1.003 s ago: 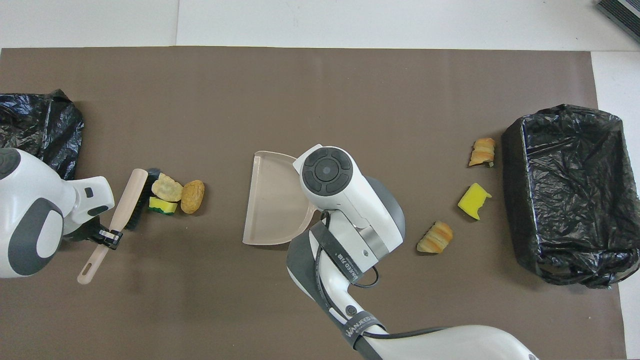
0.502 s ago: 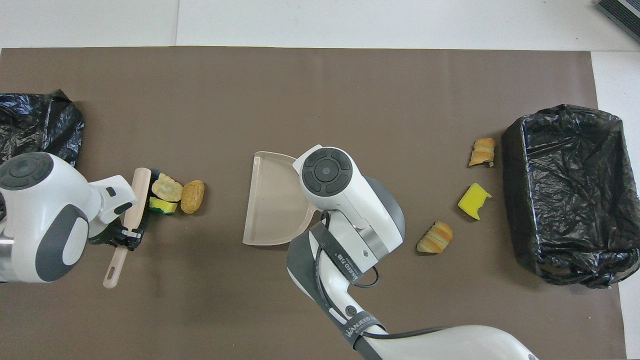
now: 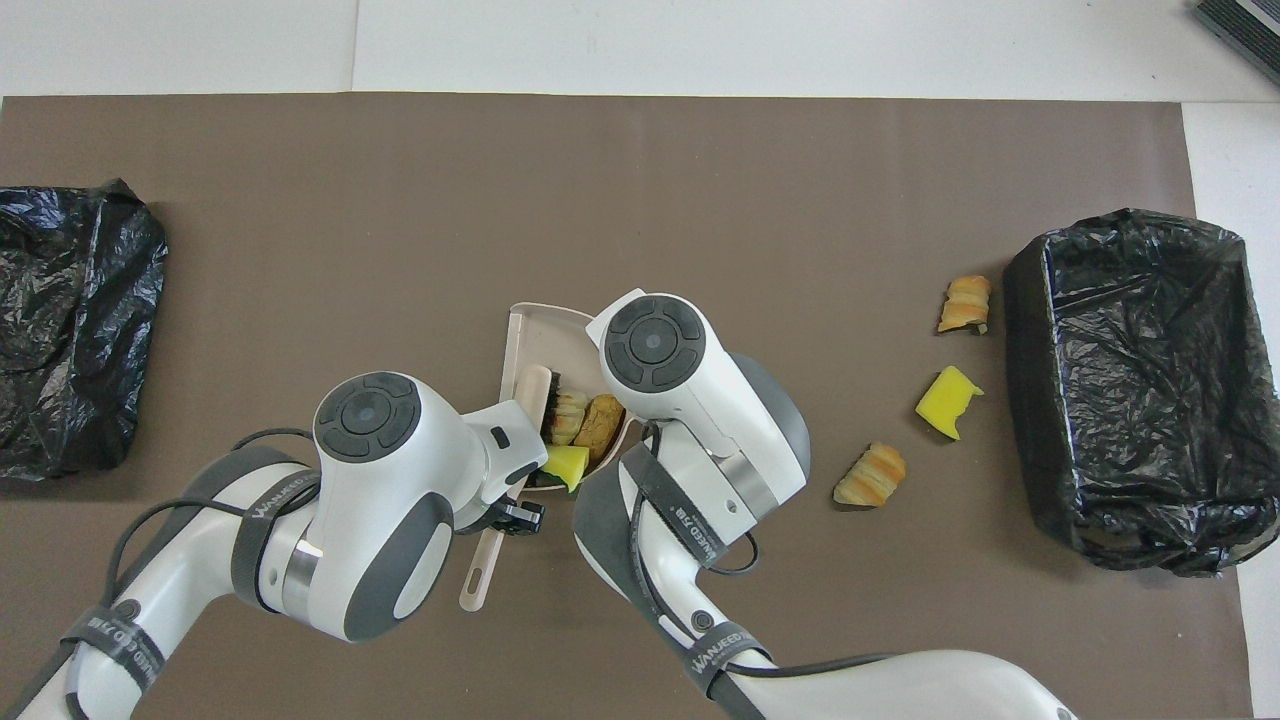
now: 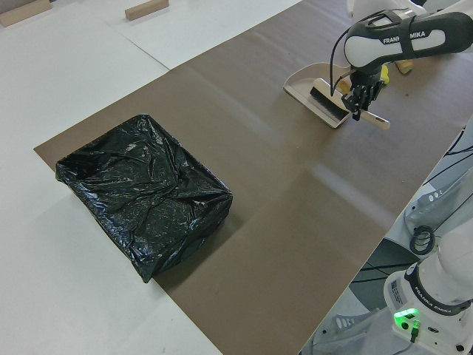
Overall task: Sweep and dump trash in bin
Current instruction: 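Sweep the crusts and sponges into the dustpan with the left gripper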
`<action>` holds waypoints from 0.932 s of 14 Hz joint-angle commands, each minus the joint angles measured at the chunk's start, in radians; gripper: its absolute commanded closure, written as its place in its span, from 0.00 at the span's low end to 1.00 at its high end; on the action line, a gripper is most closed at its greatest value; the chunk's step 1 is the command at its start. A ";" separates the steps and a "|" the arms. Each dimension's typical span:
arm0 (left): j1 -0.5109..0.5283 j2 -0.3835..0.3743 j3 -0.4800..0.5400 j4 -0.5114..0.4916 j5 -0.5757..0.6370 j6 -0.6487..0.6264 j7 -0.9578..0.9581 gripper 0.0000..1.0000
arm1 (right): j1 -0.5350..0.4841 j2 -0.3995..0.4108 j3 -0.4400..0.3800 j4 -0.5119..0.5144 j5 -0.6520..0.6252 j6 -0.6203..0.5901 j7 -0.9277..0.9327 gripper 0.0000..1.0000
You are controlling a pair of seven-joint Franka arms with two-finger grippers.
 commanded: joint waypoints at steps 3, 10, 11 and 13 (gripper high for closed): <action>0.000 -0.023 0.028 0.064 -0.028 -0.055 -0.175 1.00 | -0.005 -0.017 0.003 -0.022 -0.017 0.024 -0.011 1.00; 0.010 -0.094 0.031 0.015 0.137 -0.302 -0.528 1.00 | -0.009 -0.014 0.003 -0.015 -0.016 0.024 -0.004 1.00; 0.009 -0.109 0.031 -0.002 0.137 -0.316 -0.542 1.00 | -0.012 -0.015 0.005 -0.013 -0.016 0.023 -0.005 1.00; -0.006 -0.172 0.020 -0.057 0.137 -0.316 -0.560 1.00 | -0.018 -0.018 0.003 -0.009 -0.011 0.023 -0.014 1.00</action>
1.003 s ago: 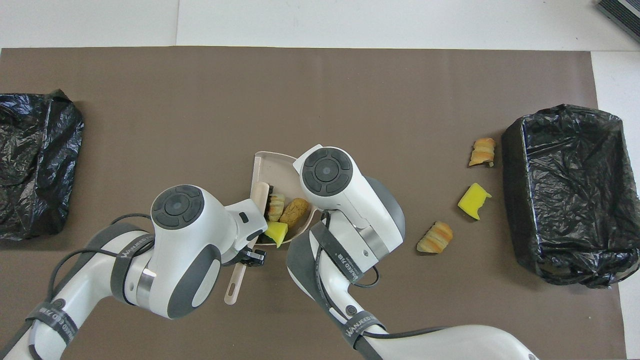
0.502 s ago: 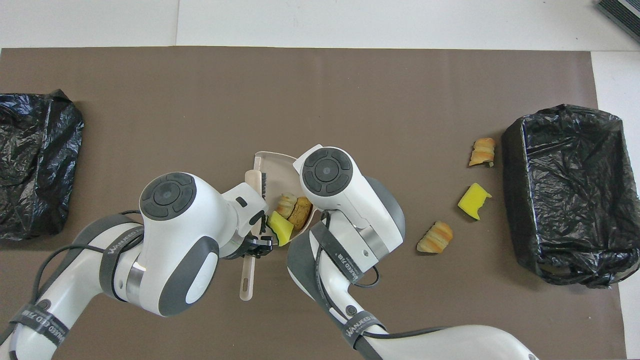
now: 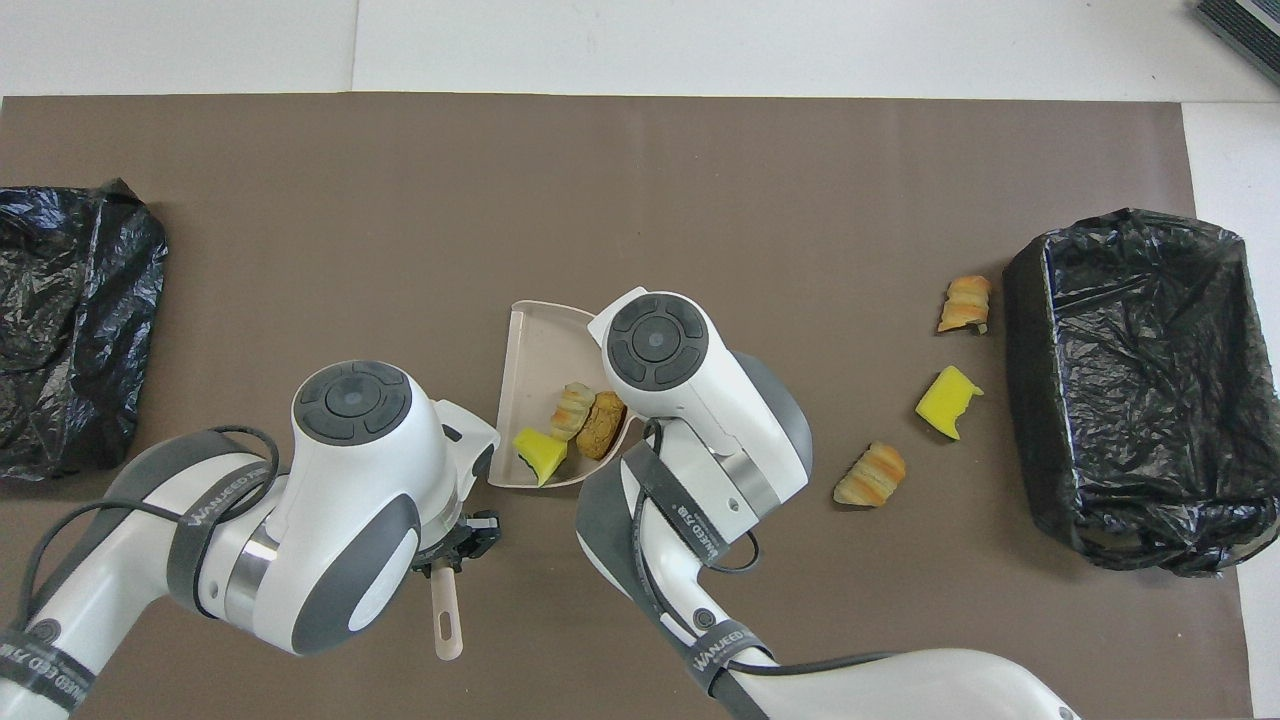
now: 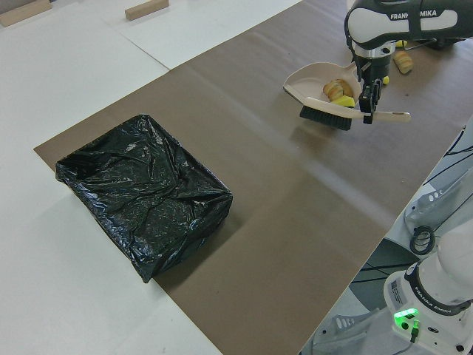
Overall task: Sweep and dump trash in bin
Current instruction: 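Sweep the crusts and sponges into the dustpan with the left gripper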
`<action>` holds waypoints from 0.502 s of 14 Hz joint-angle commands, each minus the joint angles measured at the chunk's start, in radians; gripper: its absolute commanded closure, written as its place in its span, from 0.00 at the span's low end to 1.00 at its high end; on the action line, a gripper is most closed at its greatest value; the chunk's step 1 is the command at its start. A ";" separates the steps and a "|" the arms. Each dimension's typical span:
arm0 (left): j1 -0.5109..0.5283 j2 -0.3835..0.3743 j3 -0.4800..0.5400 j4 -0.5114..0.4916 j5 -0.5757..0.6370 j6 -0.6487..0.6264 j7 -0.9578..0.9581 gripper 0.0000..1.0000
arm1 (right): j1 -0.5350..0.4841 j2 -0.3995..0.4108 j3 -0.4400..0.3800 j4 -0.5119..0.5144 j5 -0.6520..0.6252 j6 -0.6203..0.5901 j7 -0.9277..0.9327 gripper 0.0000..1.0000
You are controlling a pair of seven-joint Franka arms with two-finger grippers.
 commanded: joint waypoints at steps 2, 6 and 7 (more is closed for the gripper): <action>-0.061 -0.159 -0.040 -0.146 0.018 0.005 -0.059 1.00 | -0.038 -0.034 0.005 -0.009 0.000 0.018 -0.028 1.00; -0.234 -0.303 -0.063 -0.324 0.015 0.184 -0.180 1.00 | -0.118 -0.101 0.005 0.000 0.048 -0.042 -0.126 1.00; -0.297 -0.303 -0.063 -0.330 0.014 0.230 -0.208 1.00 | -0.132 -0.122 0.005 0.002 0.056 -0.065 -0.140 1.00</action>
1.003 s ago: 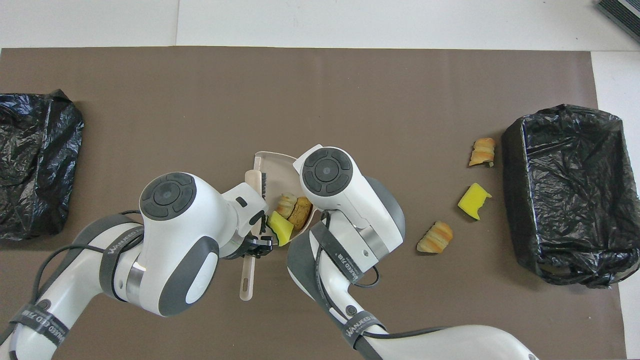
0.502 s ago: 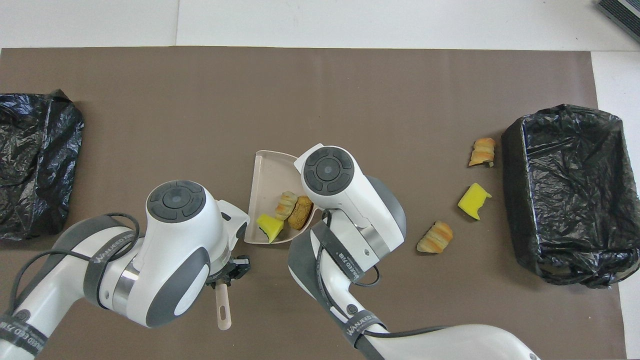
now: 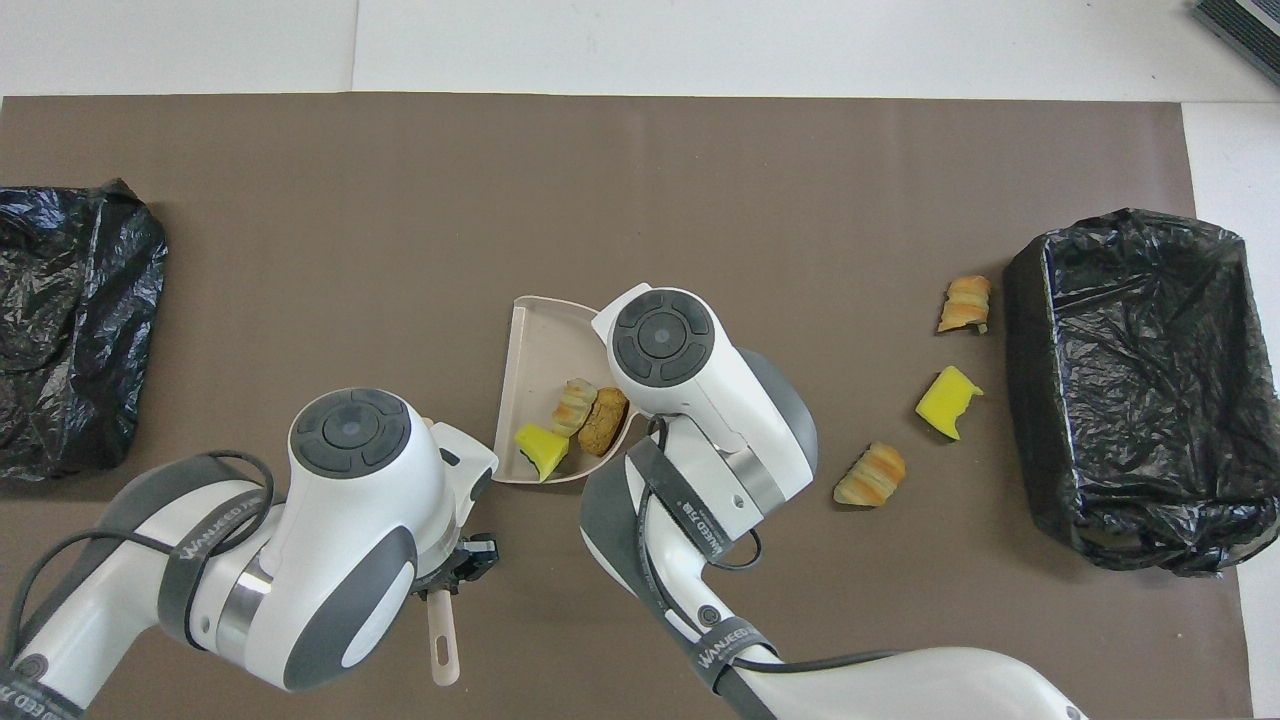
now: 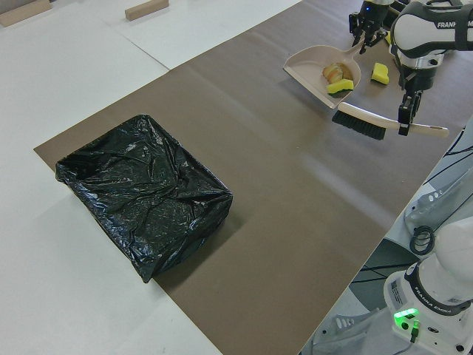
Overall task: Sweep and dump trash in bin
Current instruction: 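Sweep the crusts and sponges into the dustpan with the left gripper, then carry the dustpan to the bin farther right and tip it in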
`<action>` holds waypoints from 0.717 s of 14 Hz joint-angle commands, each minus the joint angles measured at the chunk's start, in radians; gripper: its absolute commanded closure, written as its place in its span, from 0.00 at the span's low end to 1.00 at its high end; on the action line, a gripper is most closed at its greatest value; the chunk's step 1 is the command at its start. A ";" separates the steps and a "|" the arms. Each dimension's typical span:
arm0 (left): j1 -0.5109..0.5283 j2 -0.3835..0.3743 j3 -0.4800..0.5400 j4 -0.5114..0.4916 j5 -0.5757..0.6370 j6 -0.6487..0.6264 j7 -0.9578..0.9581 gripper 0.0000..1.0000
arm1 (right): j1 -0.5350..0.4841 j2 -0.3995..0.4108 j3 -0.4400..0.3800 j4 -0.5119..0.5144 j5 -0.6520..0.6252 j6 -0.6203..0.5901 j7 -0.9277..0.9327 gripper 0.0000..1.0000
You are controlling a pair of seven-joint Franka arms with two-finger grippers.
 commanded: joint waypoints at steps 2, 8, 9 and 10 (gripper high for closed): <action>-0.189 -0.061 0.010 -0.090 -0.001 0.176 -0.155 1.00 | -0.089 -0.100 0.008 -0.002 0.039 -0.102 -0.096 1.00; -0.395 0.077 0.010 -0.087 -0.085 0.388 -0.267 1.00 | -0.327 -0.155 0.000 0.124 0.116 -0.340 -0.339 1.00; -0.398 0.102 0.009 -0.085 -0.086 0.394 -0.272 1.00 | -0.375 -0.175 0.000 0.125 0.116 -0.363 -0.385 1.00; -0.418 0.143 0.009 -0.084 -0.086 0.405 -0.279 1.00 | -0.422 -0.189 -0.001 0.125 0.116 -0.383 -0.431 1.00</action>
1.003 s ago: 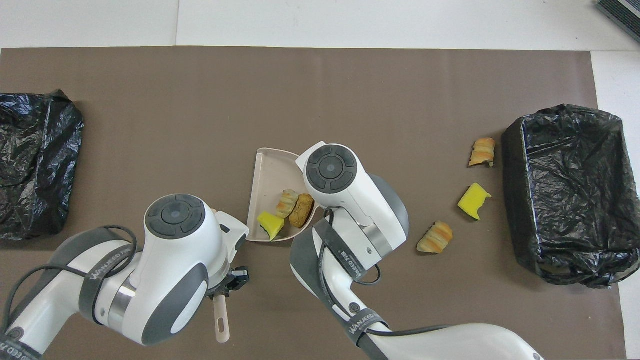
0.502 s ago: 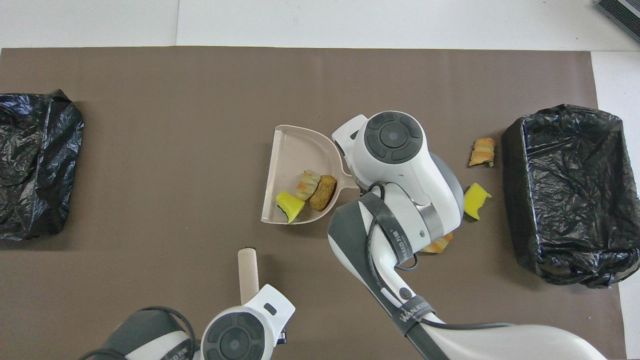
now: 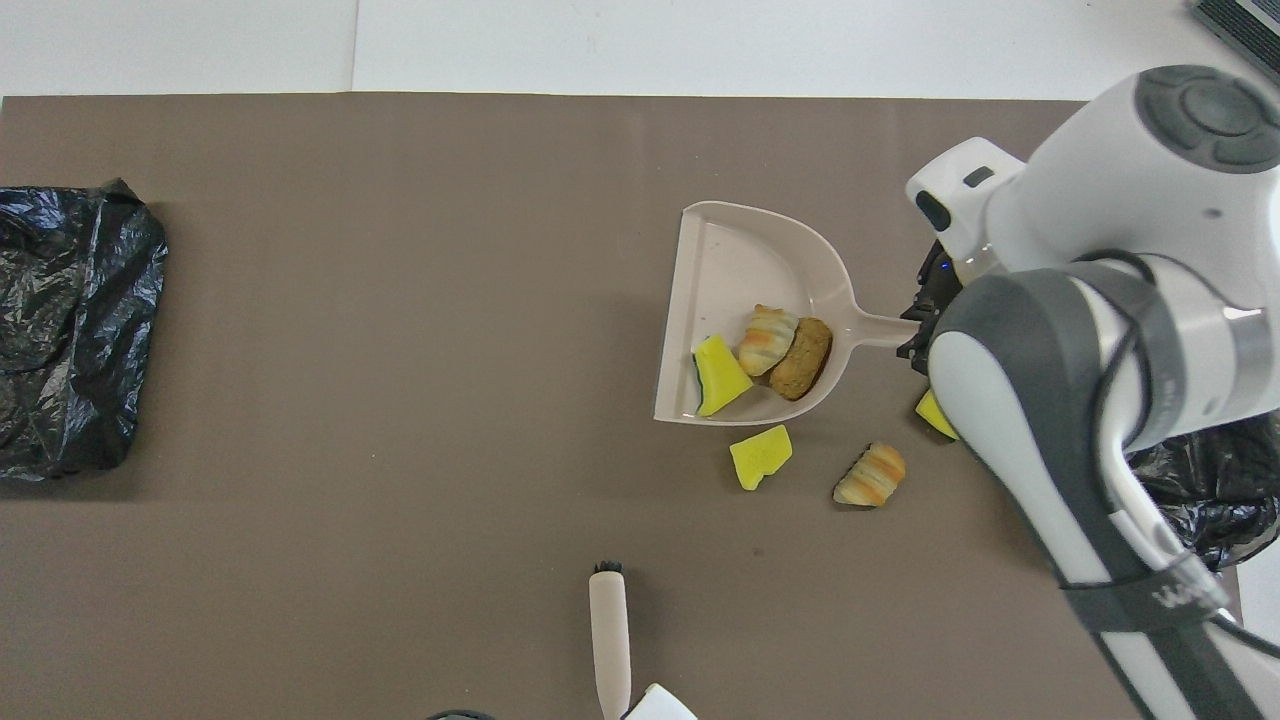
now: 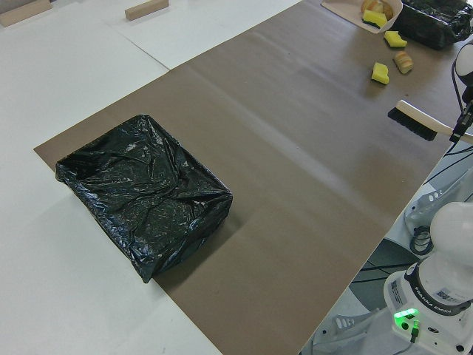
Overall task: Sweep and dump trash in bin
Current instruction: 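Carry the dustpan to the bin farther right and tip it in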
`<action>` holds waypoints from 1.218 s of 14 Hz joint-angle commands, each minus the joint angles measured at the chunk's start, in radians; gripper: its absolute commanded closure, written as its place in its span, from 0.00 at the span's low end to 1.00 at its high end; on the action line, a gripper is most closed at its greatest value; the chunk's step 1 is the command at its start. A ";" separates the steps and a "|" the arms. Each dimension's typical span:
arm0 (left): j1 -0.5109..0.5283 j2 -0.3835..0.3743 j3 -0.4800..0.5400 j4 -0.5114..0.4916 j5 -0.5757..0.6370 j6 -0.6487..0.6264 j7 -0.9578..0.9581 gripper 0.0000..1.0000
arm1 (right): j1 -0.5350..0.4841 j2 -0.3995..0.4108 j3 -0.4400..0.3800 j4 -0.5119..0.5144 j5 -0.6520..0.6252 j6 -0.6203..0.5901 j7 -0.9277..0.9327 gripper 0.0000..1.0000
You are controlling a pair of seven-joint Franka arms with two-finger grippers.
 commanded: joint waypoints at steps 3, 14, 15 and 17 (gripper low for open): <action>-0.032 0.090 0.019 0.004 -0.013 0.051 -0.011 0.97 | -0.245 -0.066 0.003 0.003 0.014 -0.080 -0.212 1.00; 0.077 0.083 0.027 0.083 -0.152 -0.160 0.178 0.57 | -0.573 -0.115 -0.006 -0.090 -0.444 0.177 -0.509 1.00; 0.079 0.083 0.028 0.083 -0.152 -0.165 0.178 0.45 | -0.562 -0.115 -0.005 -0.118 -0.504 0.214 -0.509 1.00; 0.105 0.083 0.030 0.096 -0.149 -0.168 0.178 0.00 | -0.530 -0.115 -0.003 -0.167 -0.587 0.256 -0.506 1.00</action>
